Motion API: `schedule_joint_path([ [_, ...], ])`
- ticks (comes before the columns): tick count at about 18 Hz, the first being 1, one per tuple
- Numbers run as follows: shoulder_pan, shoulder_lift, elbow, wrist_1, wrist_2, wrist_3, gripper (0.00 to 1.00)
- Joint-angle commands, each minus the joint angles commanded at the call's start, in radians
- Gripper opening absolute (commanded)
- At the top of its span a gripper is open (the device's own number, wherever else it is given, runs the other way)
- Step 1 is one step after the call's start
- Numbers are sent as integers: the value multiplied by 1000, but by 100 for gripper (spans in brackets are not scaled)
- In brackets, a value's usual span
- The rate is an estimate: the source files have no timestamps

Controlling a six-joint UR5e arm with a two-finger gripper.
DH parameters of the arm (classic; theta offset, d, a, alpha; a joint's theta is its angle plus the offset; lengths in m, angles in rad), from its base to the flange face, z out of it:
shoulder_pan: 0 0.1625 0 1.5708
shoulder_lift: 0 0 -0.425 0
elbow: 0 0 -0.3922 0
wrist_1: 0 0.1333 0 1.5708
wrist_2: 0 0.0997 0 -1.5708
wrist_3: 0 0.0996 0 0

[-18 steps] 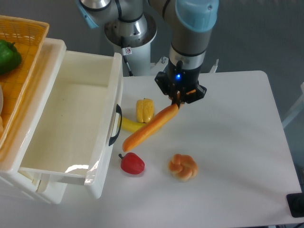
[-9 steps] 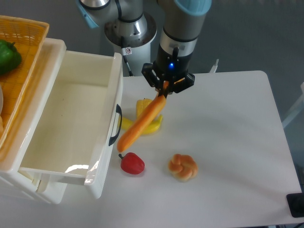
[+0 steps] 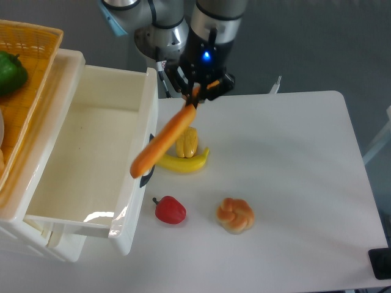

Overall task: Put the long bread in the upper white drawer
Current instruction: 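Lift the bread loaf and carry it toward the open white drawer, then lower the bread loaf into the drawer and open the gripper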

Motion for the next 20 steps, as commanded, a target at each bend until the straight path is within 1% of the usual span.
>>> schedule_joint_path([
  [2, -31, 3, 0, 5, -29, -83, 0],
  [4, -51, 8, 0, 9, -35, -124, 0],
  [10, -116, -12, -3, 12, -60, -189, 0],
  [14, -164, -20, -43, 14, -78, -215, 0],
  [15, -178, -29, -48, 15, -78, -214, 0],
  [17, -199, -40, -46, 37, -78, -215, 3],
  [19, -207, -47, -48, 52, -80, -215, 5],
  [20, -209, -52, -48, 54, -78, -211, 10],
])
